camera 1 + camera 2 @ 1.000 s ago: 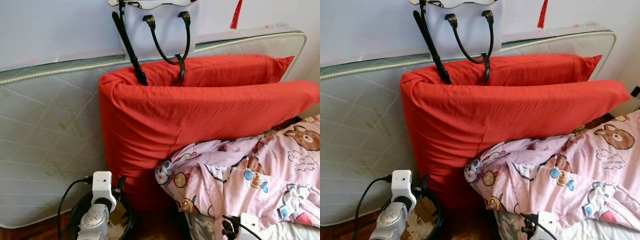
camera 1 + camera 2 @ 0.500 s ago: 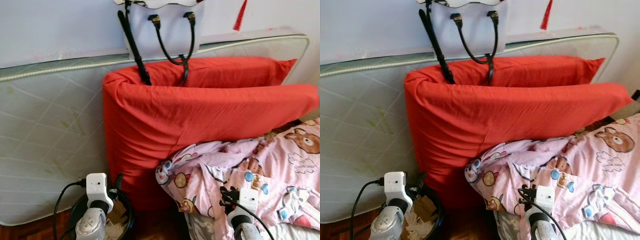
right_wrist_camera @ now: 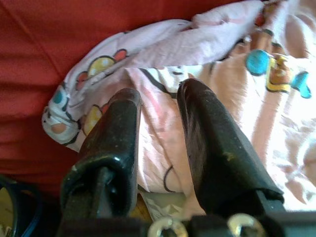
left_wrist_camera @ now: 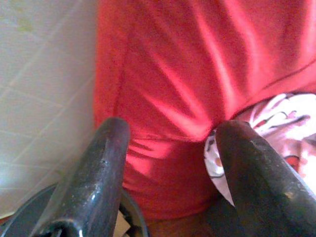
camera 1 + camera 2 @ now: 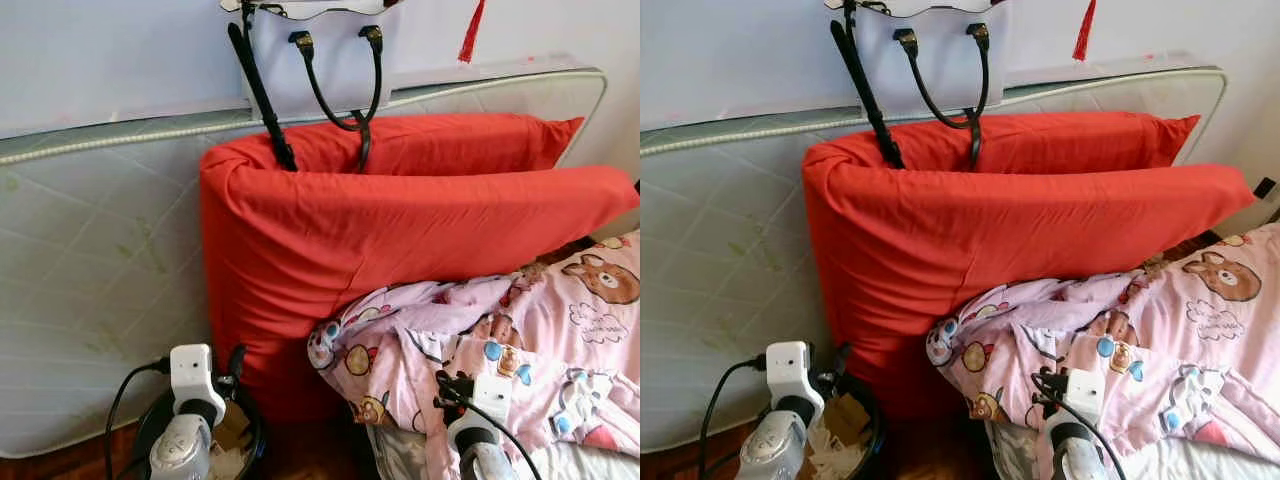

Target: Clean up the room

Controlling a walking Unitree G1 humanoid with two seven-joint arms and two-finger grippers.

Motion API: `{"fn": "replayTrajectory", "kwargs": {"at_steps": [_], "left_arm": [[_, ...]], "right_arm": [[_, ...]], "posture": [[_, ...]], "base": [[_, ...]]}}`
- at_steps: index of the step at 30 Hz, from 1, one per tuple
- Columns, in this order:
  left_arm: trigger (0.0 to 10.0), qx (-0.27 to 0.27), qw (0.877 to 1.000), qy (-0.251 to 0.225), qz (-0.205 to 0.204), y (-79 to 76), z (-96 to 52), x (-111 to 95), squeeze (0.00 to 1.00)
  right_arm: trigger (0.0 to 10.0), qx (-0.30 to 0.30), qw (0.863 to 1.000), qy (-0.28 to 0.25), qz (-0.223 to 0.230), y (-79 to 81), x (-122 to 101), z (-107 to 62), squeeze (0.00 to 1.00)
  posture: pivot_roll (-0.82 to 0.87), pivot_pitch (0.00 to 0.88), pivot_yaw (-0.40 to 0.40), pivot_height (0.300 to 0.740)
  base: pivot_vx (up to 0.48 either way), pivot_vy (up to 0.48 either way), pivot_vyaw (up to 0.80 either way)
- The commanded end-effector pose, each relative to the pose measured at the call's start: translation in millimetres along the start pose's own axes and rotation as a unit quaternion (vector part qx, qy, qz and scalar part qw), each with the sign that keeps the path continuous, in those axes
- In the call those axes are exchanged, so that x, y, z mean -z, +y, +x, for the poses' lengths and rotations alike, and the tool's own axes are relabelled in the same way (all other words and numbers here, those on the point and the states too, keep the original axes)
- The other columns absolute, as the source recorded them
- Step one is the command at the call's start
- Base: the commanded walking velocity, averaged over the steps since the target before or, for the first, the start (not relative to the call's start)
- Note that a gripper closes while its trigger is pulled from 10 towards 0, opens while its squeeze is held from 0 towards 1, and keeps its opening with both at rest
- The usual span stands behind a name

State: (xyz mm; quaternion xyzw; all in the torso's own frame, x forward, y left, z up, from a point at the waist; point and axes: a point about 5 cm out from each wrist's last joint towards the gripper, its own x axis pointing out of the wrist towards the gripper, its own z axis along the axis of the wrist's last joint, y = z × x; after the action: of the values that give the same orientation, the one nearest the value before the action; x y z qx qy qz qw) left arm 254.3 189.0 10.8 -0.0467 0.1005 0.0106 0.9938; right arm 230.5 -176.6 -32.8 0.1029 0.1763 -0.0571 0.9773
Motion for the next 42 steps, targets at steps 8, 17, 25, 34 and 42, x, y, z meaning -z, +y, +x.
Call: {"fn": "replayTrajectory", "kwargs": {"at_steps": [8,17,25,34,42], "left_arm": [[10.0,0.004,1.000,0.005,0.003,-2.2,0.7,-1.5,0.00],[10.0,0.002,1.000,0.007,0.000,-2.2,-0.5,-1.3,0.00],[10.0,0.004,1.000,0.008,0.002,-3.0,0.2,-1.8,0.00],[10.0,0.007,1.000,0.001,0.001,-4.9,0.8,-4.8,0.00],[10.0,0.006,1.000,0.003,-0.001,-4.9,1.1,-5.5,0.00]], "right_arm": [[10.0,0.008,1.000,0.005,0.007,-0.7,-0.9,1.8,0.00],[10.0,0.006,1.000,-0.001,0.012,2.3,-5.7,5.5,0.00],[10.0,0.011,1.000,0.007,0.015,1.6,-5.7,7.3,0.00],[10.0,0.012,1.000,-0.001,0.016,1.3,-8.4,8.3,0.00],[10.0,0.009,1.000,-0.003,0.018,3.5,-10.9,10.1,0.00]], "posture": [[-0.02,0.000,-0.052,0.714],[-0.01,0.000,-0.053,0.714],[-0.02,0.000,-0.052,0.714],[-0.02,0.000,-0.052,0.714],[-0.01,0.000,-0.053,0.714]], "base": [[0.000,0.152,-0.57],[0.000,0.000,0.00],[0.000,0.322,-0.31],[0.000,0.000,-0.53],[0.000,0.000,0.00]]}}
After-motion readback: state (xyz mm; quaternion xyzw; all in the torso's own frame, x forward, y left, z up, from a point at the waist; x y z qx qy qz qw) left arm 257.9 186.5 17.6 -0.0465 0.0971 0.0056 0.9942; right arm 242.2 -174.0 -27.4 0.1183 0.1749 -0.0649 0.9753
